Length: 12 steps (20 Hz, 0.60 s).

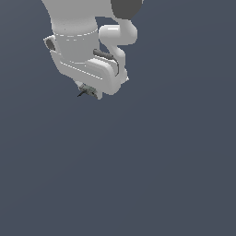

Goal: Pick up the object and move it to a goal position.

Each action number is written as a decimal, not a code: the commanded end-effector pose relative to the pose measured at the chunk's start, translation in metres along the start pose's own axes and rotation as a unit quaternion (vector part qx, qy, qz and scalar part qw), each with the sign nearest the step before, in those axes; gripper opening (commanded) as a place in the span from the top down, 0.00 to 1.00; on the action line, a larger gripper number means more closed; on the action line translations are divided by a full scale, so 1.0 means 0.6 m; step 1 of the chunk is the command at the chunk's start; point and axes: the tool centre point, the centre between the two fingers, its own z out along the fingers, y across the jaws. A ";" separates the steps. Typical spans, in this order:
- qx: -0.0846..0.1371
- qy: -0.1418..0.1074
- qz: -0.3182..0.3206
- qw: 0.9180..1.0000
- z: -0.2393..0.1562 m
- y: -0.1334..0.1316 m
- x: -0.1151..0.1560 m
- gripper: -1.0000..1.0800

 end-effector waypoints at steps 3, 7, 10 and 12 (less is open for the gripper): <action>0.000 0.000 0.000 1.000 -0.037 0.004 0.010 1.00; 0.000 0.000 0.000 1.000 -0.055 0.006 0.016 1.00; 0.000 0.000 0.000 1.000 -0.062 0.007 0.018 1.00; 0.000 0.000 0.000 1.000 -0.062 0.007 0.019 1.00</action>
